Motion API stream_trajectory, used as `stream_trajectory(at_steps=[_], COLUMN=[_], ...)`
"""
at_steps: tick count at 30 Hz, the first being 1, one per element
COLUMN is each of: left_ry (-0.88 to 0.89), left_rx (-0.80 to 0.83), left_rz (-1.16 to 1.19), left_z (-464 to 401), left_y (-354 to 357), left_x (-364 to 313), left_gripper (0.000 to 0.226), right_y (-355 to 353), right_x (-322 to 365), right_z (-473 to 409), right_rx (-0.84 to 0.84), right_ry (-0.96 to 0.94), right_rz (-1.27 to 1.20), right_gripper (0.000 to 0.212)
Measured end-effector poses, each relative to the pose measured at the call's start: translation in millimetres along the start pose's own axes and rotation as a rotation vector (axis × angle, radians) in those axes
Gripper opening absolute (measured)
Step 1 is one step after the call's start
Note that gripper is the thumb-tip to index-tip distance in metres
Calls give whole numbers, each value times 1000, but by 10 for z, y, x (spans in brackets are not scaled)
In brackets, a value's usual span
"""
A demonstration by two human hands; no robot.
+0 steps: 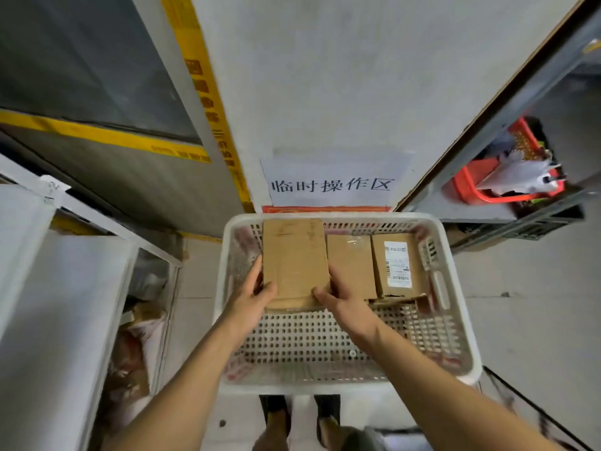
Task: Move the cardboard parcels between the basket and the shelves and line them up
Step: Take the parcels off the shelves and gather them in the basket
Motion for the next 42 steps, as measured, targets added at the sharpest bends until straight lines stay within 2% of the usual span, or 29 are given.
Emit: stream_trajectory(at_steps=[7,13,17,22,28,32,36,39,42], left_ry=[-216,-240,-253,-226,-246,-222,-123,-50,42], left_rx=[34,41,33,-61,-28,20,38,25,21], left_rz=[31,26,-36,-129,-250,-350,-436,-429,-417], left_z=[-910,-1554,-1583,-1572,-1493,-1362,-1059,-745,-391], left_y=[329,506,613,613,543,446,325,188,4], left_x=[966,1607,1700,1784,1562,1319,945,610,219], left_gripper=[69,71,78,70,72,66,49,43,40], right_y=[50,167,124,149,146,82,18,19,107], right_x=[-813,-1278,-1485,-1574,-1394,-1096,-686,-348,29], right_z=[-833,-1244,-1334,-1378,-1345,-1195,-878,-614,-350], right_rx=[-158,-309,-474,-568,-467,-418,-360,-309,-214], right_ry=[97,132,194,231,270,221,123,53,-25], right_rz=[32,117,193,211,267,303,388,466,574], right_gripper=[60,71,68,67,70,67,55,42,38])
Point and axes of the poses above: each hand's wrist, its own z-axis away from the middle knuckle, its own y-axis out of the palm, x = y × z, the point moved 8 cm from there along -z, towards the middle knuckle, and after that the axes turned 12 degrees about -x, right-handed, at the moved point
